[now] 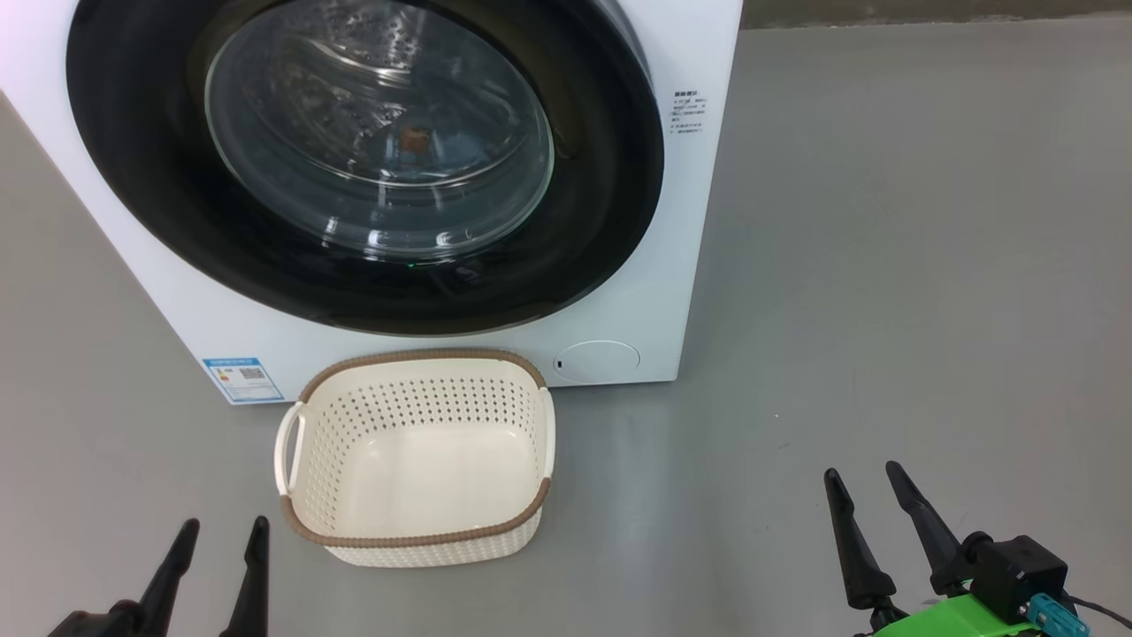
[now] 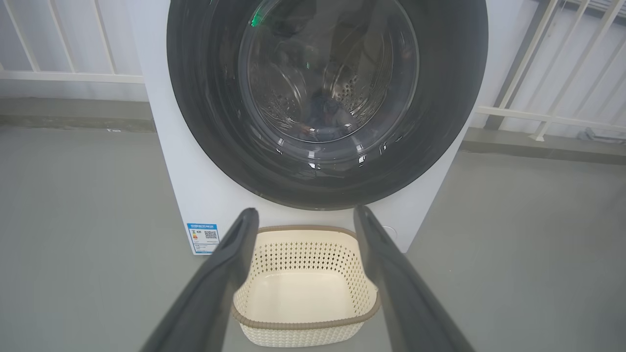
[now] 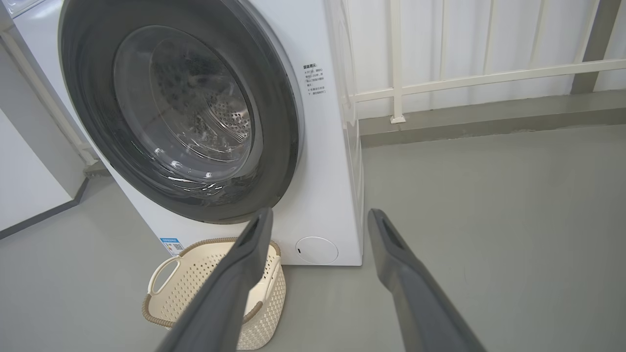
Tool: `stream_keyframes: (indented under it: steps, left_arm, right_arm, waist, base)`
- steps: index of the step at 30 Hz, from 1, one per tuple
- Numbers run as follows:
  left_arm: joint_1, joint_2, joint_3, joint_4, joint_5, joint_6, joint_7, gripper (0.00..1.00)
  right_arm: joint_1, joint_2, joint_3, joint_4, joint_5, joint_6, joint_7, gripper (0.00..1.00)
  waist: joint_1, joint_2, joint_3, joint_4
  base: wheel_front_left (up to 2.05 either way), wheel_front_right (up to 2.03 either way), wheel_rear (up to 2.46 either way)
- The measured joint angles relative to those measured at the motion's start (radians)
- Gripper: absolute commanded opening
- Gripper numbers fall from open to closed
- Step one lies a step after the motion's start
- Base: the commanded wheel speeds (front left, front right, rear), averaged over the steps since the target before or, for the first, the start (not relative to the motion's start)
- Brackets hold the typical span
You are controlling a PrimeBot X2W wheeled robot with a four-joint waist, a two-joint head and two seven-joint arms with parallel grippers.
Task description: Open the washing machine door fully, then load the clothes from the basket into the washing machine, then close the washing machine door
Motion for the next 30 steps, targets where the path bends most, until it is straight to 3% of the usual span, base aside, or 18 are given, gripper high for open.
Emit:
stream_keyframes:
  steps: [30]
  left_arm:
    - [0.014,0.0,-0.001,0.001,0.001,0.0,0.0,1.0]
  right_arm:
    - [0.0,0.001,-0.018,0.006,-0.005,0.0,0.0,1.0]
  waist:
    - [0.0,0.0,-0.014,0.011]
  base:
    - [0.0,0.0,0.0]
